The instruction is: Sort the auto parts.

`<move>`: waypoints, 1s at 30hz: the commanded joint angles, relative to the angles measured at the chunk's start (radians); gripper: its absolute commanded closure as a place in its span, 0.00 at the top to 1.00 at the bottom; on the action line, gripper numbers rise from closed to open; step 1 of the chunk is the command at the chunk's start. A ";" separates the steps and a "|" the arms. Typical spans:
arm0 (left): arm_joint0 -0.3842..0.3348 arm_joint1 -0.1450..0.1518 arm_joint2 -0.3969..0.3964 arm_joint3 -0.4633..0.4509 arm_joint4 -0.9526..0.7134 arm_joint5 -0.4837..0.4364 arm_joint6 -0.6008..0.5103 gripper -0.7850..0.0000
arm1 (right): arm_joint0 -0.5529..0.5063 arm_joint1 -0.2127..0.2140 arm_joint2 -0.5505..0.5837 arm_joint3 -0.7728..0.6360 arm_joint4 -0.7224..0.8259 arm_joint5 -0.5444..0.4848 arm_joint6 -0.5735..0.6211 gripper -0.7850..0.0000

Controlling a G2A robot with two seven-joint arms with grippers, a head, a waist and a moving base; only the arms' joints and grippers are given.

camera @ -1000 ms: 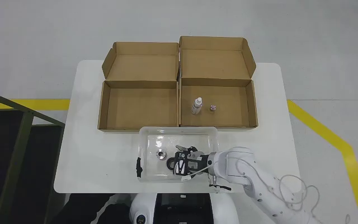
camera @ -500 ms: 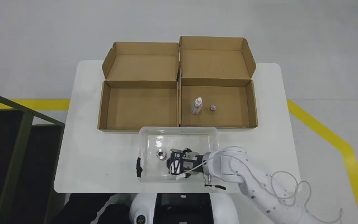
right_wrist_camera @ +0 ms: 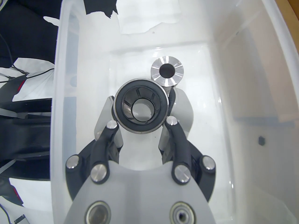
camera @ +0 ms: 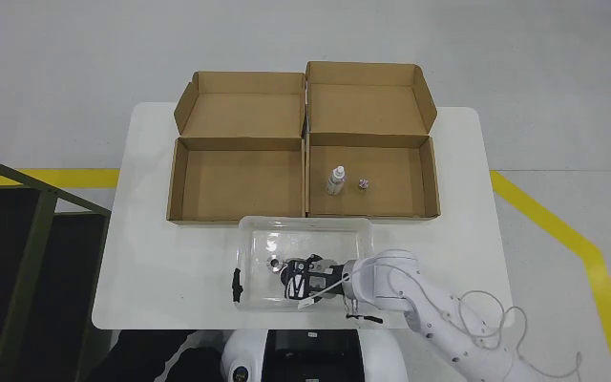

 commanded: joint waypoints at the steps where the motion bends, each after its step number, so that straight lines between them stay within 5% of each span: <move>1: 0.000 0.000 0.000 0.000 0.000 0.000 0.000 1.00 | -0.003 0.003 0.012 -0.009 0.008 -0.004 -0.004 0.00; 18: 0.000 0.000 0.000 0.000 0.000 0.000 0.000 1.00 | -0.025 0.028 0.160 -0.111 0.086 0.000 -0.059 0.00; 30: 0.000 0.000 0.000 0.000 0.000 0.000 0.000 1.00 | -0.030 0.021 0.207 -0.127 0.220 0.057 -0.229 0.00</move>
